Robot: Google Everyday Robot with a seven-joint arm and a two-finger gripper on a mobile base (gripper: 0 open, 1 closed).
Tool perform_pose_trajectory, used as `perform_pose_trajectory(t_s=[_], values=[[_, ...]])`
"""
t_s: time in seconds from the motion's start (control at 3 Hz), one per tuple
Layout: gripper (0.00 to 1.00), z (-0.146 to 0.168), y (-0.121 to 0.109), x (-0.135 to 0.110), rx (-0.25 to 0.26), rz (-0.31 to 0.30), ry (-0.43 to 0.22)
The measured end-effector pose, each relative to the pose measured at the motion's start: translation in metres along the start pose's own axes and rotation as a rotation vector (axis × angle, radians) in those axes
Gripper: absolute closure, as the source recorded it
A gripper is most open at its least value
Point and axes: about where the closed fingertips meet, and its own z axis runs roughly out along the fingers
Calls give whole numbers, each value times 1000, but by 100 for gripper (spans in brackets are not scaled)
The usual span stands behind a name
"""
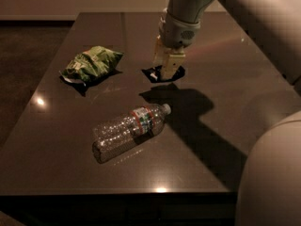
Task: Move rxbar chocolate near green jalapeno chip bag
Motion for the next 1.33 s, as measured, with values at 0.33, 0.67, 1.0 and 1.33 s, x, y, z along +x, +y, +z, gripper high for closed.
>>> perform_pose_trajectory(t_s=[0.33,0.67,1.0,1.33], values=[[100,7,-16,-40,6,12,-23],[100,19,-39,-69,23,32,-32],[100,31,-58,-85,32,57,-41],[100,41,-72,-95,44,82,-55]])
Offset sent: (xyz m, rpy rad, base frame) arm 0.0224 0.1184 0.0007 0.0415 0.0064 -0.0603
